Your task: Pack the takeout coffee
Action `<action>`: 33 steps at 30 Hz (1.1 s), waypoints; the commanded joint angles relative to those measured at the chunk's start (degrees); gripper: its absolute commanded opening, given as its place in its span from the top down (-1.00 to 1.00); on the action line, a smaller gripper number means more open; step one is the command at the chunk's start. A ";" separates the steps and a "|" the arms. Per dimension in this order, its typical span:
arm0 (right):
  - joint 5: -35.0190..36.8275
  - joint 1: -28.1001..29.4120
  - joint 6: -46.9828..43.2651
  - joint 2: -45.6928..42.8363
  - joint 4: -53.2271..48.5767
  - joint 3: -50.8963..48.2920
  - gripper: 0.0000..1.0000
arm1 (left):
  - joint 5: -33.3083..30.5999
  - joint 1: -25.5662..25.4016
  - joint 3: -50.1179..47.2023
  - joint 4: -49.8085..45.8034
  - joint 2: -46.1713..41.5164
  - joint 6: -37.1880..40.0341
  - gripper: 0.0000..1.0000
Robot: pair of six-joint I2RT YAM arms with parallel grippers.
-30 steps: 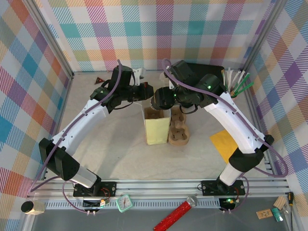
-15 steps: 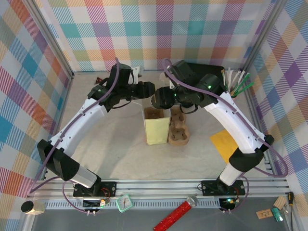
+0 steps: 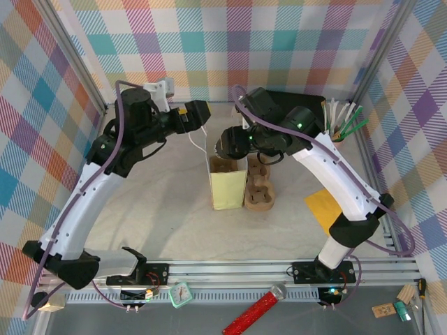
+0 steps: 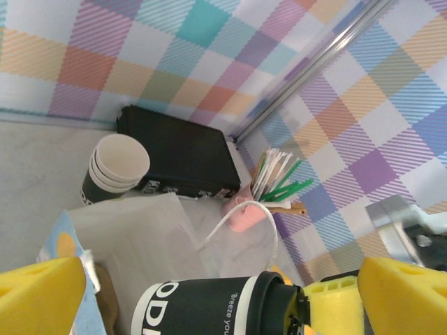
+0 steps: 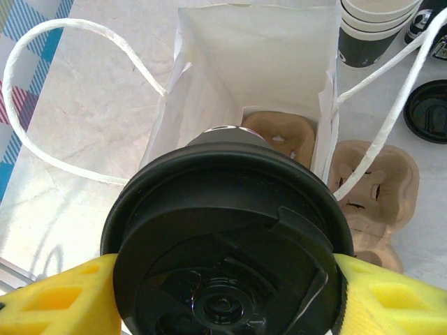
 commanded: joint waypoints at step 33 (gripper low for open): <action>-0.61 1.36 9.37 17.53 -21.17 22.49 -0.25 | -5.55 3.06 -16.46 -0.90 -8.60 1.75 -0.99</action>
